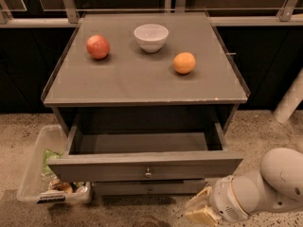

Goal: Close top drawer

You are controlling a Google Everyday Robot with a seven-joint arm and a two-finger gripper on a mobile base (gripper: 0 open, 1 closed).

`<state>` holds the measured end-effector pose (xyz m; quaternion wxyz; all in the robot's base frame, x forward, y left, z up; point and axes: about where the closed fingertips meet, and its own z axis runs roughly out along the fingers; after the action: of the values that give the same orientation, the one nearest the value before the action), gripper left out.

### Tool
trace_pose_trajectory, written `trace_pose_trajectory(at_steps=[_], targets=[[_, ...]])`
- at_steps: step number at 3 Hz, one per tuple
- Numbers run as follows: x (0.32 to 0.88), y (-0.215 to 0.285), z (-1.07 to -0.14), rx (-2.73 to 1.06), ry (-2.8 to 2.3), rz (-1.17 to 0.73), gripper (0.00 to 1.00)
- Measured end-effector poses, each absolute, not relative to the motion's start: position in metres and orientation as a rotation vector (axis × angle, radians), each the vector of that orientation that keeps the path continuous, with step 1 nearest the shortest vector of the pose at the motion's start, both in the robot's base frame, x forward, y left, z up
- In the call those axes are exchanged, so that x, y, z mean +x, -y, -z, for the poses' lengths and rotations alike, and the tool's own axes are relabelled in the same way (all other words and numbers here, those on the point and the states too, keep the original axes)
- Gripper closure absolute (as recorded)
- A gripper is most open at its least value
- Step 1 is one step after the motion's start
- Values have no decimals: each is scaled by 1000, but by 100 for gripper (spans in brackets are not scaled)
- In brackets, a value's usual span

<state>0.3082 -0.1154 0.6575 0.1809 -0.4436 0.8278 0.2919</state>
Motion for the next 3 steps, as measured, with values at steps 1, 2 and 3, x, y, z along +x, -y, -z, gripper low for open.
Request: trace_pose_trajectory(at_steps=[1, 2, 3], targets=[[349, 126, -640, -1201, -2325, -812, 87], [380, 130, -632, -1178, -2317, -774, 100], [382, 130, -631, -1176, -2315, -771, 100]])
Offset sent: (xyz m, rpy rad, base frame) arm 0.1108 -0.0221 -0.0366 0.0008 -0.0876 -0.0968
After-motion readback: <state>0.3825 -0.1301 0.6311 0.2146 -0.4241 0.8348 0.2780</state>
